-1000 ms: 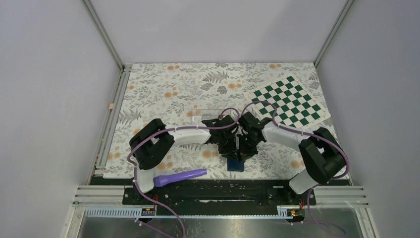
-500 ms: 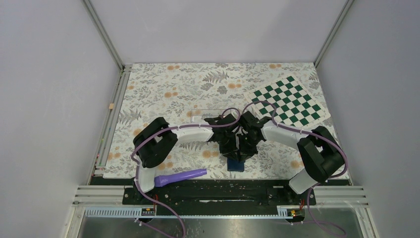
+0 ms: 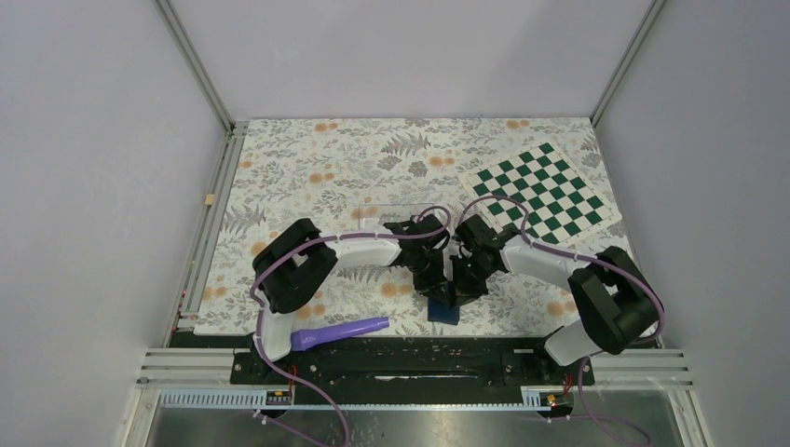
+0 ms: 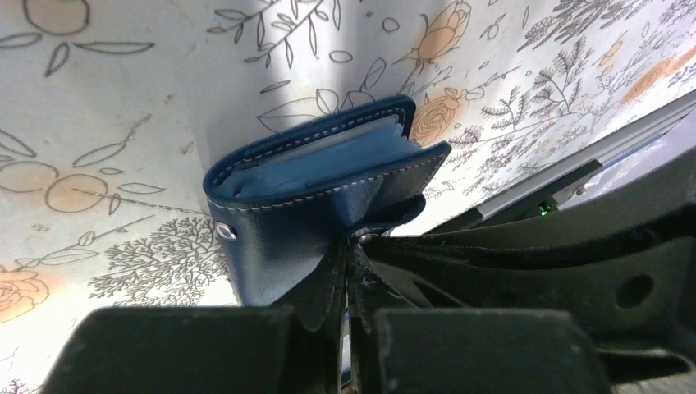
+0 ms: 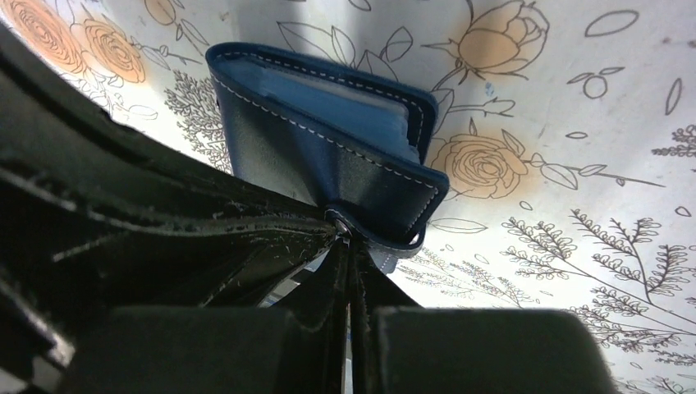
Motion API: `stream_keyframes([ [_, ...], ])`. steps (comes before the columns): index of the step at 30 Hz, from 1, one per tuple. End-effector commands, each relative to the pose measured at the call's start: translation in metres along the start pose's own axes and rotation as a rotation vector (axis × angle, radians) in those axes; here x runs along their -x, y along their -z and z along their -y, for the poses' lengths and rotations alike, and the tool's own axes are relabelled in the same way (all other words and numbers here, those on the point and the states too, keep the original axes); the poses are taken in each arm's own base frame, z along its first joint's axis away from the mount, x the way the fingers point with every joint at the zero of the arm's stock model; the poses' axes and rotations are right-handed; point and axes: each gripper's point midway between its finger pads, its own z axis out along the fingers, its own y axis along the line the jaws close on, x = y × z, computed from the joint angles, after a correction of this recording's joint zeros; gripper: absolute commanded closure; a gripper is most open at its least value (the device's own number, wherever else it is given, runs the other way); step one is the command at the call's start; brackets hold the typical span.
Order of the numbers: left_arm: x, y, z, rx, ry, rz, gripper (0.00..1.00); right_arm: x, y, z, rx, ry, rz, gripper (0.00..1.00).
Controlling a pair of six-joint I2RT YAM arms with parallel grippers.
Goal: Put the credit cards into the card holder
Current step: Close the card holder at the center of the board.
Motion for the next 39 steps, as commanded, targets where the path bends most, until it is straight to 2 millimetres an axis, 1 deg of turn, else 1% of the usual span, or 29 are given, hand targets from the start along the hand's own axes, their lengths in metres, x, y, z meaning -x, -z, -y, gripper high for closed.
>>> stream_keyframes([
  [1, -0.008, -0.073, -0.094, 0.256, 0.016, 0.043, 1.00, -0.009, -0.015, 0.003, 0.047, 0.045, 0.027, 0.99],
  [3, -0.007, -0.073, -0.091, 0.239, 0.011, 0.049, 1.00, -0.004, -0.006, -0.003, 0.074, 0.052, 0.060, 0.96],
  [8, -0.004, -0.069, -0.084, 0.209, -0.003, 0.067, 1.00, 0.004, 0.012, -0.009, 0.096, 0.053, 0.117, 0.96],
  [15, 0.001, -0.051, -0.069, 0.160, -0.036, 0.105, 1.00, 0.014, 0.034, -0.019, 0.130, 0.067, 0.194, 0.96],
  [19, 0.005, -0.036, -0.058, 0.126, -0.060, 0.139, 0.90, 0.017, 0.043, -0.020, 0.138, 0.069, 0.215, 0.96],
  [22, 0.011, -0.019, -0.042, 0.083, -0.084, 0.181, 0.82, 0.020, 0.049, -0.016, 0.124, 0.062, 0.241, 0.96],
  [28, 0.018, 0.010, -0.015, 0.008, -0.122, 0.255, 0.72, 0.027, 0.063, 0.002, 0.063, 0.035, 0.295, 0.97],
  [30, 0.019, 0.014, -0.011, -0.003, -0.128, 0.264, 0.71, 0.031, 0.065, 0.007, 0.047, 0.023, 0.308, 0.97],
  [33, 0.019, 0.014, -0.007, -0.013, -0.136, 0.260, 0.71, 0.033, 0.063, 0.013, 0.031, 0.009, 0.296, 0.97],
  [36, 0.018, 0.014, -0.003, -0.030, -0.141, 0.252, 0.71, 0.034, 0.056, 0.015, 0.021, 0.010, 0.264, 0.98],
  [39, 0.017, 0.016, 0.000, -0.054, -0.148, 0.255, 0.71, 0.035, 0.050, 0.012, 0.040, 0.012, 0.240, 0.98],
])
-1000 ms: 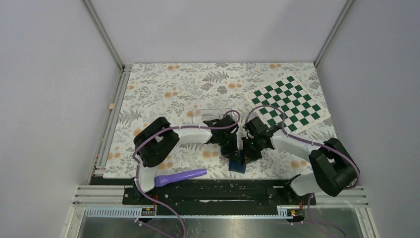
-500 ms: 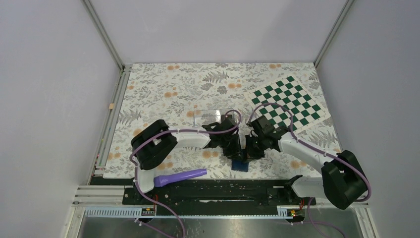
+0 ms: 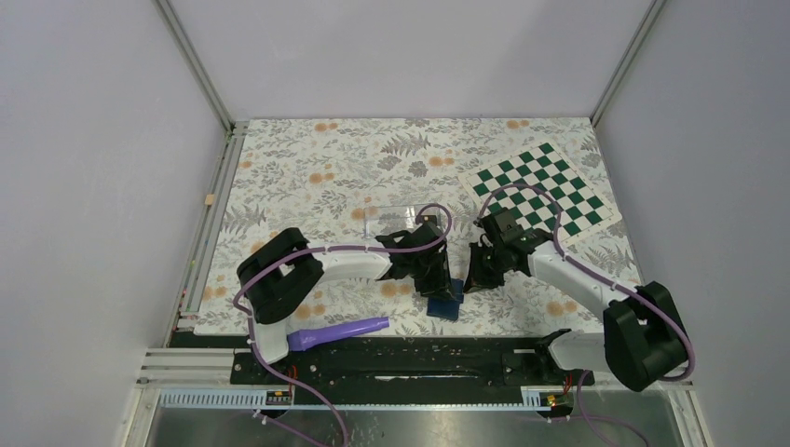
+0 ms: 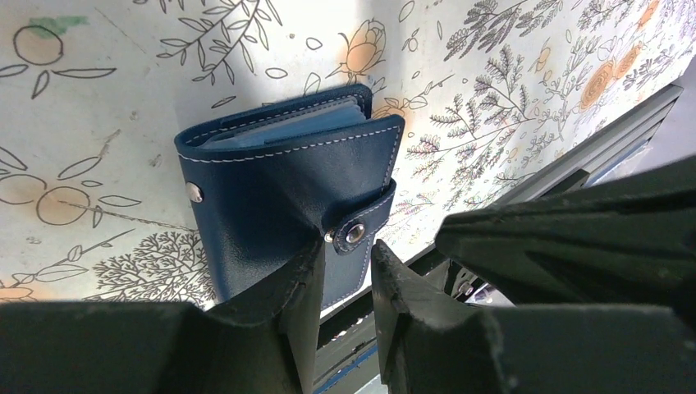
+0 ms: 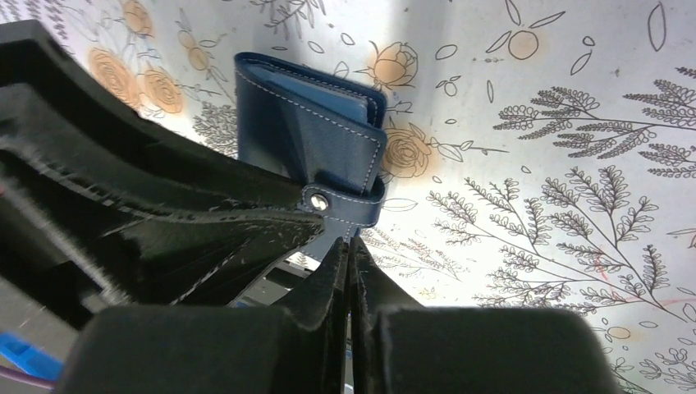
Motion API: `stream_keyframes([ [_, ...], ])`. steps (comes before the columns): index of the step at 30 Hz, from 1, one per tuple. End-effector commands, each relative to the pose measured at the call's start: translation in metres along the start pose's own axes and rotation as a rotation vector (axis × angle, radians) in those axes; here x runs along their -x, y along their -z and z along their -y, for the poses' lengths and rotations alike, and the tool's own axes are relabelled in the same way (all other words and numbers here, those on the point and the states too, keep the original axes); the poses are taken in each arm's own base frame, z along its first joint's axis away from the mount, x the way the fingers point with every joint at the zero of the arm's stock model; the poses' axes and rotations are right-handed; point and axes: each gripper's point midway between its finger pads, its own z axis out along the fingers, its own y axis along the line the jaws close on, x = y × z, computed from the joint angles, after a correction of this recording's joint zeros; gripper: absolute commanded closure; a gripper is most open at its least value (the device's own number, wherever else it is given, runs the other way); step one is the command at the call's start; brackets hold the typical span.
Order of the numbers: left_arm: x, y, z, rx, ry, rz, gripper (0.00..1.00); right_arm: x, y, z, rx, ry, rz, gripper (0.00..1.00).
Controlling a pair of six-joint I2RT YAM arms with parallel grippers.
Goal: Put the credit cards into the card holder
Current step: Close the card holder at the center of the board.
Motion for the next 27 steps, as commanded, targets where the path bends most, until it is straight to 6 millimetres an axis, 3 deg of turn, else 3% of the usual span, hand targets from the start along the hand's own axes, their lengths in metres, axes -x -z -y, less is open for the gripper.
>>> stream_keyframes([
  [1, 0.004, 0.004, -0.018, 0.057, -0.025, 0.041, 0.71, 0.009, -0.003, -0.005, 0.014, 0.023, -0.008, 0.98],
  [11, 0.006, 0.002, -0.019, 0.053, -0.010, 0.041, 0.77, 0.006, -0.018, -0.021, 0.110, -0.005, -0.061, 1.00],
  [23, 0.004, -0.006, -0.022, 0.007, 0.042, 0.037, 0.74, 0.000, -0.044, -0.013, 0.079, -0.025, -0.111, 1.00],
  [27, 0.004, -0.009, -0.031, 0.010, 0.077, 0.037, 0.79, -0.002, -0.046, -0.010, 0.073, -0.028, -0.115, 1.00],
])
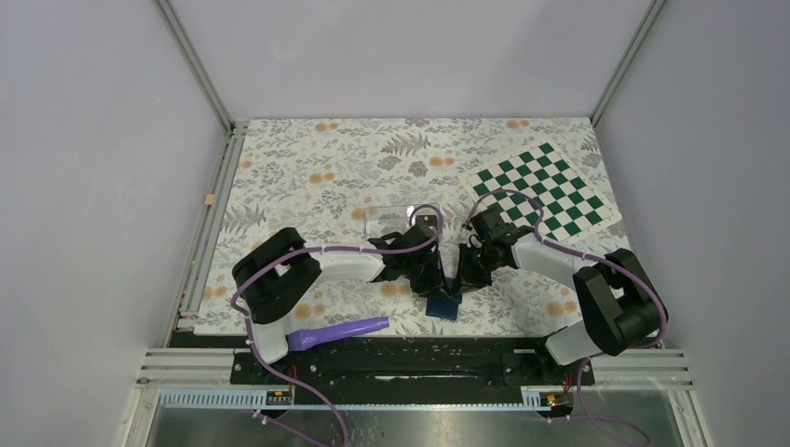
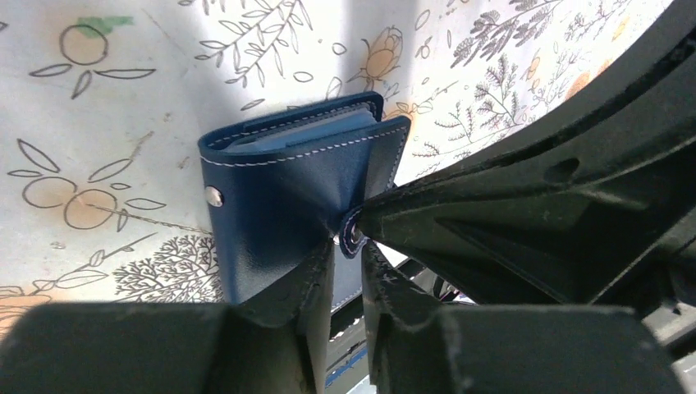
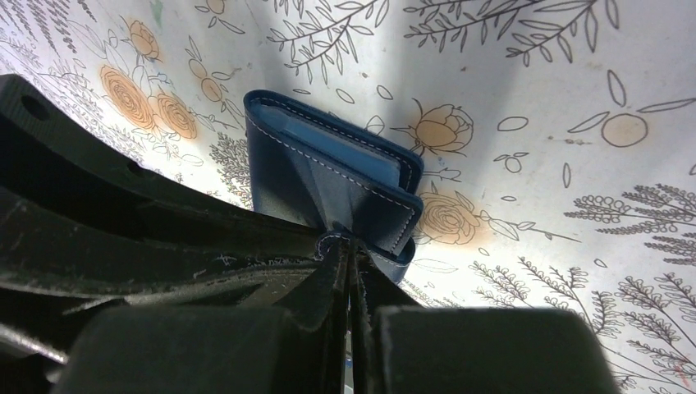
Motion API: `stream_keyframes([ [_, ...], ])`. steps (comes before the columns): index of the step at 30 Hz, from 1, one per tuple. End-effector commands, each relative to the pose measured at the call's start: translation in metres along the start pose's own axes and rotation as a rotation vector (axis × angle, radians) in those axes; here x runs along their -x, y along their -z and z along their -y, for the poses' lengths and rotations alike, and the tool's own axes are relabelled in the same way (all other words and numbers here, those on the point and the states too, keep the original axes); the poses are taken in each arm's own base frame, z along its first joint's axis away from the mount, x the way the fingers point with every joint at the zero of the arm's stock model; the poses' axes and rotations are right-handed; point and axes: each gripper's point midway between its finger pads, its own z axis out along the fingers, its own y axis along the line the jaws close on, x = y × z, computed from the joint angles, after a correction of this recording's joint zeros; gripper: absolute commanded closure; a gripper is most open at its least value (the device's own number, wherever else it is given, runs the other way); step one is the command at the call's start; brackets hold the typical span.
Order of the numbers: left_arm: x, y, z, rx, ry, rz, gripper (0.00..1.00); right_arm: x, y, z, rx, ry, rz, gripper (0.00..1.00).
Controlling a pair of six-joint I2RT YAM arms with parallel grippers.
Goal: Put the credit cards into the card holder
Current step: Close the card holder at the center of the board.
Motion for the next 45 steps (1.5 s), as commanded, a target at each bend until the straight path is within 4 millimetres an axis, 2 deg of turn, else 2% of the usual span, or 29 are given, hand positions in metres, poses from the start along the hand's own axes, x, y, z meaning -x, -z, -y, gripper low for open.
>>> stream_keyframes([
  [1, 0.003, -0.009, -0.028, 0.057, 0.043, 0.033, 0.82, 0.001, -0.008, 0.000, 0.002, 0.009, -0.003, 1.00],
  [6, 0.005, -0.010, -0.032, 0.055, 0.063, 0.044, 0.92, -0.001, -0.008, -0.001, 0.011, 0.007, -0.009, 1.00],
  [12, 0.007, -0.009, -0.026, 0.027, 0.060, 0.051, 1.00, -0.001, -0.007, -0.003, 0.017, 0.011, -0.012, 1.00],
  [22, 0.009, 0.002, -0.018, 0.016, 0.024, 0.073, 1.00, 0.001, 0.011, -0.015, 0.050, 0.039, 0.029, 1.00],
  [31, 0.008, 0.007, -0.011, 0.039, -0.020, 0.079, 1.00, -0.003, 0.012, -0.013, 0.047, 0.044, 0.020, 1.00],
  [45, -0.013, -0.017, -0.039, 0.115, 0.061, -0.022, 1.00, -0.018, -0.020, 0.006, -0.049, 0.049, -0.051, 1.00],
])
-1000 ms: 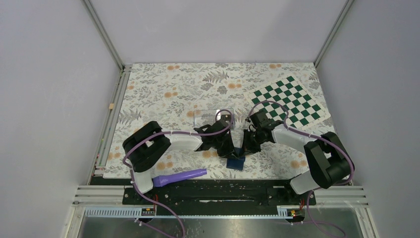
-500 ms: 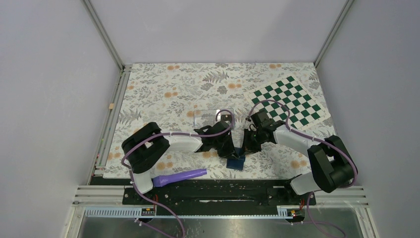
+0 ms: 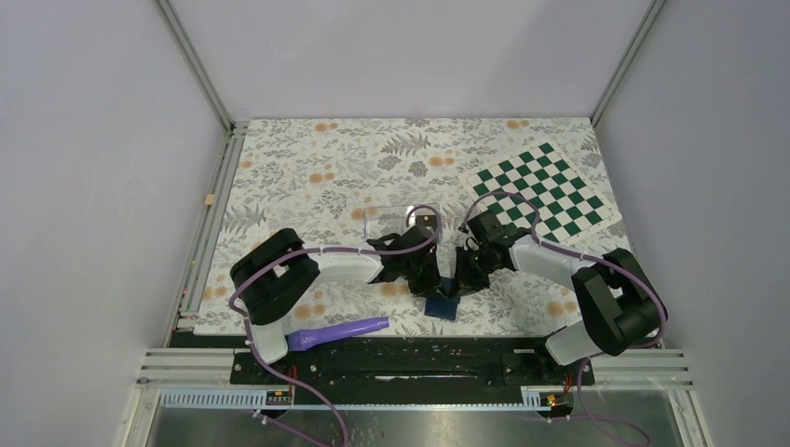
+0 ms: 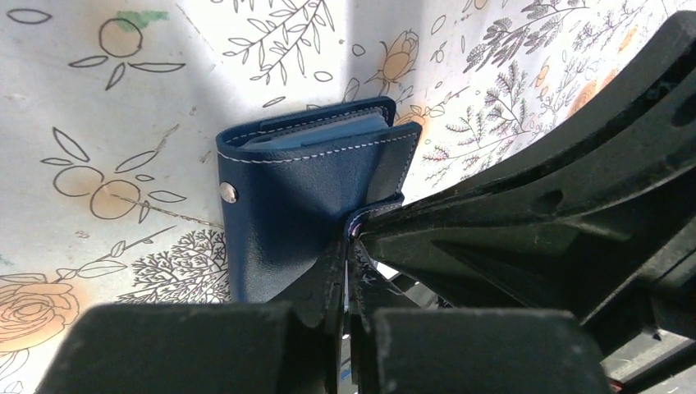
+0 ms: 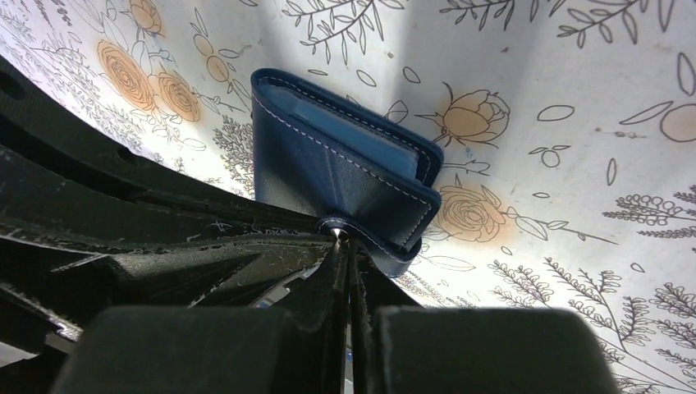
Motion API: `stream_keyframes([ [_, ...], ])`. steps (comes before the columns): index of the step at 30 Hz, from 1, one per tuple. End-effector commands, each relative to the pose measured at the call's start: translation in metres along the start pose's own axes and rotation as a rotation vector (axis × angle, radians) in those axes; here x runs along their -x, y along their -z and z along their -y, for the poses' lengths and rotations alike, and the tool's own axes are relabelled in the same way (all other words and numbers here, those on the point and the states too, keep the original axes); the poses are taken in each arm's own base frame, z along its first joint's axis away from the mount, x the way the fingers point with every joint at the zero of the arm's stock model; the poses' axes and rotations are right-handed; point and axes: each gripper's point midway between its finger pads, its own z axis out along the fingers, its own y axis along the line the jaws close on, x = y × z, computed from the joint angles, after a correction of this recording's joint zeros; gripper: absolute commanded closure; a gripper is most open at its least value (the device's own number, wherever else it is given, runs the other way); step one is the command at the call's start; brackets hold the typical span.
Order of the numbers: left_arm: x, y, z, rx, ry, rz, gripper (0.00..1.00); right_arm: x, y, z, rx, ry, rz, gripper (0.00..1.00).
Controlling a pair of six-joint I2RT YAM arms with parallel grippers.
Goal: Put the credit cards into the card holder
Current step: Close the card holder at the center of the board.
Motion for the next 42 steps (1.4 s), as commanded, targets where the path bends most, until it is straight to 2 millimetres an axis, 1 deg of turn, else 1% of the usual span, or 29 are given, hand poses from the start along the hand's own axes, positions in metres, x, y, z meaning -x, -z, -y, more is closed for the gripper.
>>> stream_keyframes([
  [1, -0.013, -0.020, -0.036, 0.106, 0.054, -0.046, 1.00, -0.009, -0.017, 0.014, -0.084, 0.028, -0.029, 1.00],
  [6, -0.023, -0.033, -0.052, 0.118, 0.119, -0.081, 1.00, -0.016, -0.022, 0.033, -0.206, 0.025, -0.054, 1.00],
  [9, -0.026, -0.038, -0.058, 0.116, 0.154, -0.094, 1.00, -0.023, -0.024, 0.049, -0.308, 0.022, -0.084, 1.00],
  [12, -0.031, -0.041, -0.066, 0.137, 0.182, -0.105, 1.00, -0.033, -0.026, 0.063, -0.395, 0.019, -0.118, 1.00],
  [14, -0.031, -0.042, -0.065, 0.116, 0.196, -0.101, 1.00, -0.040, -0.027, 0.071, -0.451, 0.028, -0.141, 1.00],
  [18, -0.036, -0.044, -0.074, 0.129, 0.235, -0.105, 1.00, -0.051, -0.033, 0.082, -0.497, 0.017, -0.180, 1.00],
  [20, -0.040, -0.045, -0.079, 0.122, 0.257, -0.112, 1.00, -0.050, -0.034, 0.080, -0.490, 0.026, -0.189, 1.00],
  [22, -0.041, -0.047, -0.079, 0.105, 0.272, -0.113, 1.00, -0.046, -0.031, 0.075, -0.475, 0.038, -0.171, 1.00],
  [23, -0.040, -0.047, -0.078, 0.090, 0.271, -0.110, 1.00, -0.042, -0.031, 0.066, -0.436, 0.057, -0.159, 1.00],
  [25, -0.036, -0.043, -0.070, 0.067, 0.250, -0.093, 1.00, -0.033, -0.027, 0.051, -0.372, 0.089, -0.108, 1.00],
  [26, -0.031, -0.041, -0.065, 0.057, 0.223, -0.079, 1.00, -0.028, -0.024, 0.040, -0.324, 0.104, -0.082, 1.00],
  [29, -0.017, -0.032, -0.049, 0.076, 0.118, -0.043, 1.00, -0.016, -0.010, 0.016, -0.243, 0.126, -0.010, 1.00],
  [32, -0.007, -0.023, -0.038, 0.101, 0.056, -0.017, 1.00, -0.007, 0.002, 0.001, -0.200, 0.142, 0.044, 1.00],
  [34, -0.003, -0.017, -0.031, 0.091, 0.034, -0.002, 1.00, -0.003, 0.010, -0.005, -0.189, 0.146, 0.076, 1.00],
  [37, 0.000, -0.011, -0.025, 0.087, 0.010, 0.009, 1.00, 0.002, 0.019, -0.010, -0.181, 0.148, 0.110, 1.00],
  [42, -0.002, -0.005, -0.030, 0.121, -0.005, 0.001, 1.00, 0.006, 0.026, -0.010, -0.182, 0.143, 0.128, 1.00],
])
